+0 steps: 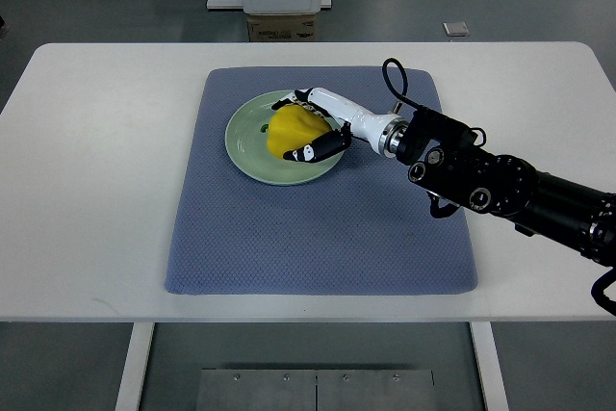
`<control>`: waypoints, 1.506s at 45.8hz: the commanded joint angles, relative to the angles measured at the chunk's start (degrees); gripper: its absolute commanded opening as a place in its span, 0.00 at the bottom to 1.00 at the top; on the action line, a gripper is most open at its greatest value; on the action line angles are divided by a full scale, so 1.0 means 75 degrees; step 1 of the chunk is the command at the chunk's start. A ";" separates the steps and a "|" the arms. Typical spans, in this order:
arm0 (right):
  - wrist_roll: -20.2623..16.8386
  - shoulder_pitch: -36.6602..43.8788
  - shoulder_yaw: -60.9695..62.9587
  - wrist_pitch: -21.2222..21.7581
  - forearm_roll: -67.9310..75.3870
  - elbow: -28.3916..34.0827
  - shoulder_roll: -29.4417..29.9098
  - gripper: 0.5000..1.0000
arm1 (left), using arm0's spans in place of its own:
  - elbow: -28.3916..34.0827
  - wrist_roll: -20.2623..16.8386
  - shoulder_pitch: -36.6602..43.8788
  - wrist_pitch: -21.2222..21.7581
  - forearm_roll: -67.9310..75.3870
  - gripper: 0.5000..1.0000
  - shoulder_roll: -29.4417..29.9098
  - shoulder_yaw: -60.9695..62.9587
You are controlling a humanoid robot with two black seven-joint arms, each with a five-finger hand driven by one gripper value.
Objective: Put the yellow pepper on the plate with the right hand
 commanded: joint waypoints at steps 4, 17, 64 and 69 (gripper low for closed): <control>-0.0022 -0.0049 -0.0021 -0.0012 0.0000 0.0000 0.0000 0.00 | 0.0006 0.0000 0.0001 0.0007 0.0006 1.00 0.0000 0.0000; -0.0034 -0.0026 0.0037 -0.0024 0.0035 -0.0012 0.0000 0.97 | 0.0006 0.0000 0.0001 -0.0005 0.0006 1.00 0.0000 0.0000; -0.0303 -0.0307 0.2052 -0.0012 0.1488 -0.0036 -0.0409 1.00 | -0.0006 0.0000 0.0001 -0.0005 -0.0005 1.00 0.0000 0.0000; -0.0362 -0.0600 0.2544 -0.0024 0.1512 -0.0036 -0.0527 1.00 | -0.0006 0.0000 0.0001 -0.0005 0.0006 1.00 0.0000 0.0000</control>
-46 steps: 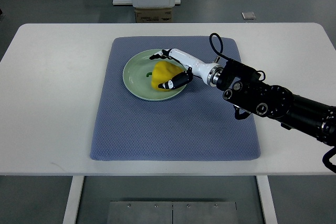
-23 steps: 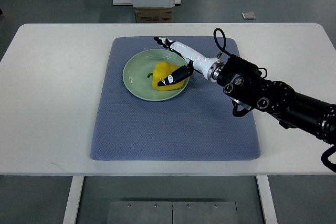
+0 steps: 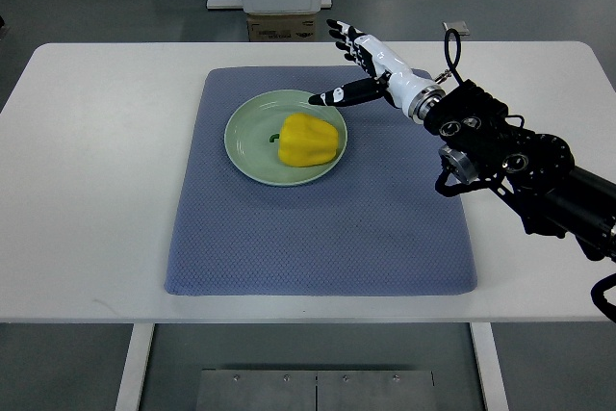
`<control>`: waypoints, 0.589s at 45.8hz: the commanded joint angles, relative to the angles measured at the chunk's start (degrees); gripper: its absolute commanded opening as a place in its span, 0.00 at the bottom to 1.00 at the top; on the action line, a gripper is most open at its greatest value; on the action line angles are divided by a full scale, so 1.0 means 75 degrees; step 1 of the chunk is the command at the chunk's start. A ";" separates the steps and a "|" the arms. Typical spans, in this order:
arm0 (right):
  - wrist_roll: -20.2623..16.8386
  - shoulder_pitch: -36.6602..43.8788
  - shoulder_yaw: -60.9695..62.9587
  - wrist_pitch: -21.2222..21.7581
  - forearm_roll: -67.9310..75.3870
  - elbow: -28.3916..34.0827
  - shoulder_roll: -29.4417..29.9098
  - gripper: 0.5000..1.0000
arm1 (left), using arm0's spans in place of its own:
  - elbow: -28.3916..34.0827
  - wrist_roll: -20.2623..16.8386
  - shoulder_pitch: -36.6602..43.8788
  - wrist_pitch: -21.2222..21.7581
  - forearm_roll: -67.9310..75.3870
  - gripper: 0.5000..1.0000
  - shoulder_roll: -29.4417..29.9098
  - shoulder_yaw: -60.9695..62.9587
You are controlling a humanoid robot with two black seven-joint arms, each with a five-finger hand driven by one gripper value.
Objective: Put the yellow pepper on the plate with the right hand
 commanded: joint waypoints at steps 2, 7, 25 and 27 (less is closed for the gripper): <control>-0.0057 -0.0277 0.0520 -0.0012 0.0006 -0.0021 -0.0113 1.00 | -0.0005 0.0000 -0.0001 -0.0003 0.0002 1.00 0.0000 0.0000; -0.0186 -0.0512 0.1118 -0.0012 0.0006 -0.0021 -0.0300 1.00 | 0.0007 0.0000 -0.0001 0.0009 0.0002 1.00 0.0000 0.0000; -0.0561 -0.1297 0.3391 -0.0140 0.0006 -0.0091 -0.0535 1.00 | 0.0007 0.0000 -0.0001 0.0009 -0.0009 1.00 0.0000 0.0000; -0.0596 -0.1355 0.3579 -0.0211 0.0006 -0.0091 -0.0535 1.00 | 0.0007 0.0000 -0.0001 0.0009 0.0002 1.00 0.0000 0.0000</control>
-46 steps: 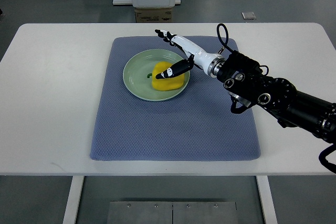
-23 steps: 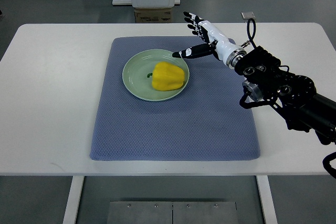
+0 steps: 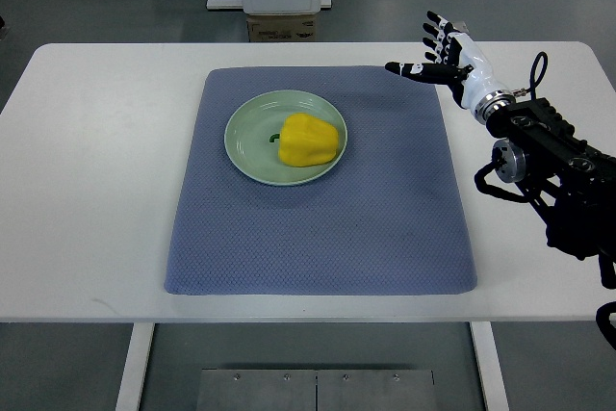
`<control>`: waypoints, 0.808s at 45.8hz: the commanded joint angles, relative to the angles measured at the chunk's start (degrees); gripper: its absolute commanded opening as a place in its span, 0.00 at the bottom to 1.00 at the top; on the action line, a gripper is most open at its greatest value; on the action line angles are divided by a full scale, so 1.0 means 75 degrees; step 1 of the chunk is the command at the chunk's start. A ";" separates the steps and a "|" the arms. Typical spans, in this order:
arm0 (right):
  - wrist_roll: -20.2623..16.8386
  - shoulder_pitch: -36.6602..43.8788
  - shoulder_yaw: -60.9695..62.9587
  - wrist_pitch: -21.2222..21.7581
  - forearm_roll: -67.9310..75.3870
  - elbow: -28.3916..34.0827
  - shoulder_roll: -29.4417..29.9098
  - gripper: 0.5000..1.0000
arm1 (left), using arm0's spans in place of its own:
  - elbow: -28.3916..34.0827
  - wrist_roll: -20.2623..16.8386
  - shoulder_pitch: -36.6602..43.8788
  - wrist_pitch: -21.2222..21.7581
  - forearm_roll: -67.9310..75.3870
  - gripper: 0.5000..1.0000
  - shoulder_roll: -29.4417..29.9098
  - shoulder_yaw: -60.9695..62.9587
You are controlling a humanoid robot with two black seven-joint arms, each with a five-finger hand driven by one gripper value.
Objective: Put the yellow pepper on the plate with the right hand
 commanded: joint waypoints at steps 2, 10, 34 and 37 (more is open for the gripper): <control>-0.0040 -0.0141 0.0441 -0.0140 -0.0001 0.0003 0.0009 1.00 | 0.0006 0.0000 0.0000 0.0003 0.0004 1.00 0.0000 0.0000; -0.0028 -0.0399 0.1202 -0.0234 -0.0001 0.0015 0.0045 1.00 | -0.0005 0.0000 0.0000 0.0003 0.0004 1.00 0.0000 0.0000; 0.0054 -0.0833 0.1449 -0.0375 0.0550 0.0062 0.0174 1.00 | -0.0005 0.0000 0.0000 0.0003 0.0004 1.00 0.0000 0.0000; 0.0054 -0.0844 0.1438 -0.0363 0.0550 0.0062 0.0174 1.00 | -0.0005 0.0000 0.0000 0.0003 0.0004 1.00 0.0000 0.0000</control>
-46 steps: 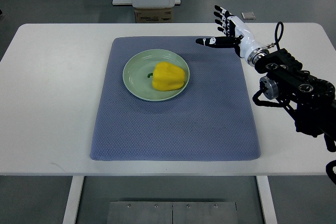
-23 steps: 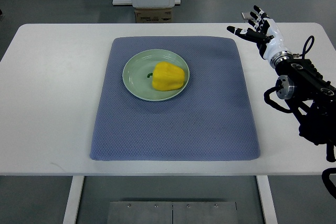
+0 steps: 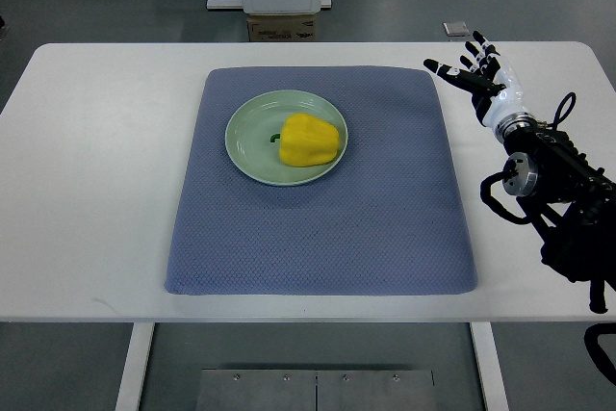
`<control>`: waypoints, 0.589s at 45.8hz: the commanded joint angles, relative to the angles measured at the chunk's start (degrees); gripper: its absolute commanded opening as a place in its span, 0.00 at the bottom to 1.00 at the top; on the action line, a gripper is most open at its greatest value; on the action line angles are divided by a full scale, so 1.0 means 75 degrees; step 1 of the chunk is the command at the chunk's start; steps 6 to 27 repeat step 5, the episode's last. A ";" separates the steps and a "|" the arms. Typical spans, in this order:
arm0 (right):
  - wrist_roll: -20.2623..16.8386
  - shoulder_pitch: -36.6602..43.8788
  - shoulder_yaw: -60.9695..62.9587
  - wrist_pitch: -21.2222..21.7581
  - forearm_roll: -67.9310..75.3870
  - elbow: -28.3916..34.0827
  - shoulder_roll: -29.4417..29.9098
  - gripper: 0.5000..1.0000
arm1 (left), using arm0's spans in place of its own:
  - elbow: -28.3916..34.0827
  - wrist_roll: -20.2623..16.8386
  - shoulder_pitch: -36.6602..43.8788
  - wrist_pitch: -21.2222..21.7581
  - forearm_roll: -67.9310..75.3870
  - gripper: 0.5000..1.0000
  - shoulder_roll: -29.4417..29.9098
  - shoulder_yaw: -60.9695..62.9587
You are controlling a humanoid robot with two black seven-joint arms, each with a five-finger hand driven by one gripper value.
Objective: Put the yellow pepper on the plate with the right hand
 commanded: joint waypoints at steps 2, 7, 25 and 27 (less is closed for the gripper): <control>-0.0001 -0.0014 -0.0013 0.0007 -0.0001 -0.0010 0.0000 1.00 | -0.0005 0.0000 -0.0001 -0.0005 -0.0001 1.00 0.0000 0.0000; -0.0001 -0.0026 -0.0013 0.0007 -0.0001 0.0002 0.0000 1.00 | -0.0005 0.0000 -0.0001 0.0007 -0.0012 1.00 0.0000 0.0000; -0.0001 -0.0026 -0.0013 0.0007 -0.0001 0.0002 0.0000 1.00 | -0.0005 0.0000 -0.0001 0.0007 -0.0012 1.00 0.0000 0.0000; -0.0001 -0.0026 -0.0013 0.0007 -0.0001 0.0002 0.0000 1.00 | -0.0005 0.0000 -0.0001 0.0007 -0.0012 1.00 0.0000 0.0000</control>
